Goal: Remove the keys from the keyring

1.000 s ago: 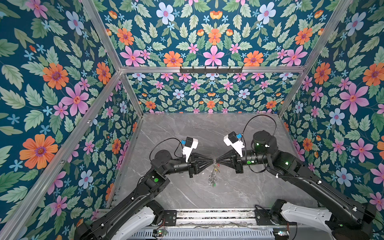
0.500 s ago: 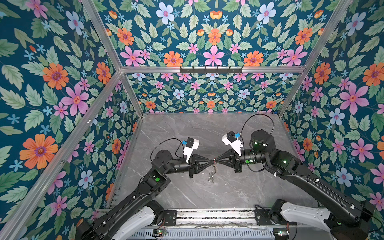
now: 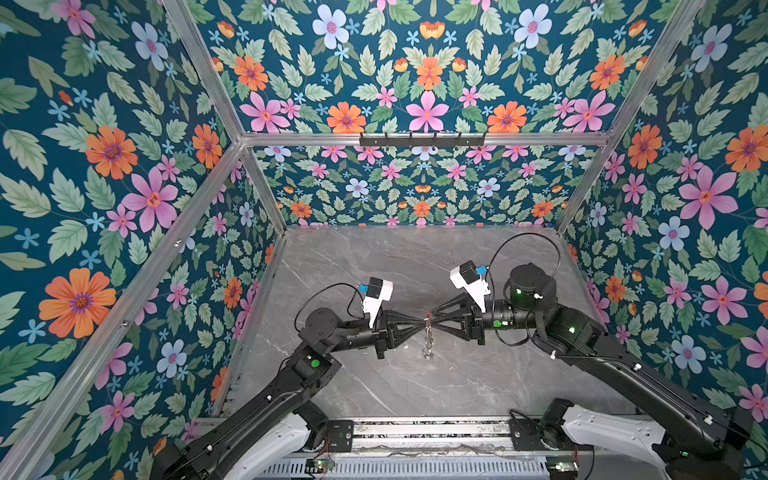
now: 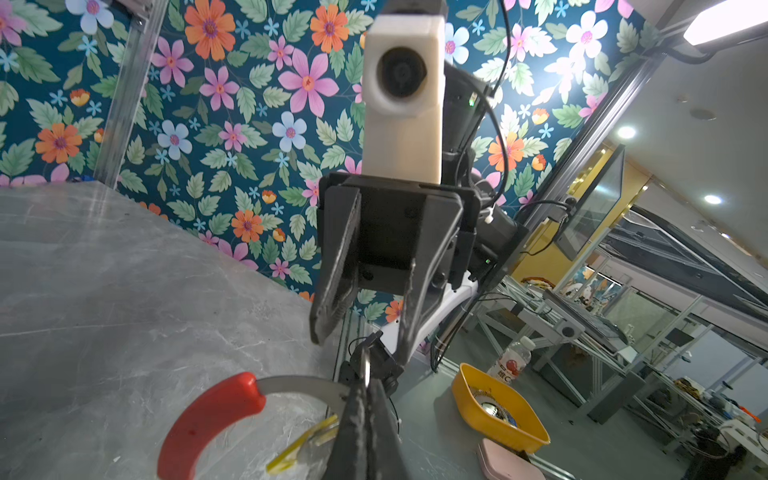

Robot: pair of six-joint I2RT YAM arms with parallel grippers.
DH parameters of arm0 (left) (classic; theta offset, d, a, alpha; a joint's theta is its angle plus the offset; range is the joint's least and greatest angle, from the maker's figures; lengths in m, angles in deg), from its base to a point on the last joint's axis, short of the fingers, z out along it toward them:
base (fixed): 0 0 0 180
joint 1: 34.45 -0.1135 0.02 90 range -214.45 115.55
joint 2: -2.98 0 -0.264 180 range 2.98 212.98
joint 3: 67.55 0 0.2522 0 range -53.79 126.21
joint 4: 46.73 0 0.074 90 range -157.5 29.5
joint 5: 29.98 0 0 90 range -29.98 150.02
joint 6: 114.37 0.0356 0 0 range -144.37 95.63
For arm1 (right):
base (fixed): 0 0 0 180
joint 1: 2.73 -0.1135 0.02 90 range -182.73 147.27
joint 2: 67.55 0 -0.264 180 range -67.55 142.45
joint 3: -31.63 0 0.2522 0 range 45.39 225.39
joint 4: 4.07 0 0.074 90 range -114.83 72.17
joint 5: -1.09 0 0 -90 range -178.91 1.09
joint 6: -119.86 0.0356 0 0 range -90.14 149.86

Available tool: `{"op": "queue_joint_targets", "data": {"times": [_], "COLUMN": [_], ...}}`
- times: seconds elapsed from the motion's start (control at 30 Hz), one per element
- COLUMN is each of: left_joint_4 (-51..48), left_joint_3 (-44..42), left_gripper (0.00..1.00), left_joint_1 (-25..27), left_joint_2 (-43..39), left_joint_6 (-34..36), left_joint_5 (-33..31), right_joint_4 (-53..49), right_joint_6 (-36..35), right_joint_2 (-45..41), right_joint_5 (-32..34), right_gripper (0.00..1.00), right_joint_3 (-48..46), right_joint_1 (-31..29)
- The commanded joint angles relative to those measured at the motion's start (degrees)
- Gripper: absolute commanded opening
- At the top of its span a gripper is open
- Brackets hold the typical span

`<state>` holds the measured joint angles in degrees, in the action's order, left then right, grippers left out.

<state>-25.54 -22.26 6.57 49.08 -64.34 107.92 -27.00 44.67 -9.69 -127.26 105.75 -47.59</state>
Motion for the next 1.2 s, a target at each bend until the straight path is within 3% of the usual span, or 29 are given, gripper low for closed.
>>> {"op": "queue_joint_targets", "data": {"times": [0.0, 0.17, 0.37, 0.53, 1.17], "left_joint_4": [8.57, 17.09, 29.75, 34.51, 37.11], "left_joint_3": [-1.22, -4.09, -6.94, -7.67, -9.03], "left_gripper": [0.0, 0.0, 0.0, 0.0, 0.0], "left_joint_1": [0.02, -0.01, 0.04, 0.13, 0.55], "left_joint_2": [-0.49, -0.23, 1.64, 3.6, 4.45], "left_joint_6": [-1.09, -2.81, -6.6, -8.13, -8.79], "left_joint_5": [-3.97, -8.1, -10.71, -11.3, -12.19], "right_joint_4": [14.72, 25.03, 33.64, 36.2, 38.1], "right_joint_6": [6.74, 11.61, 16.7, 17.69, 18.59], "right_joint_2": [-2.53, -4.69, -2.32, 0.33, 2.57], "right_joint_5": [3.5, 9.24, 10.22, 9.44, 8.75], "right_gripper": [0.45, 0.48, 0.48, 0.47, 0.2], "right_joint_3": [-3.37, -8.2, -11.45, -11.58, -11.75], "right_joint_1": [-0.35, -1.79, -2.89, -4.29, -5.24]}}
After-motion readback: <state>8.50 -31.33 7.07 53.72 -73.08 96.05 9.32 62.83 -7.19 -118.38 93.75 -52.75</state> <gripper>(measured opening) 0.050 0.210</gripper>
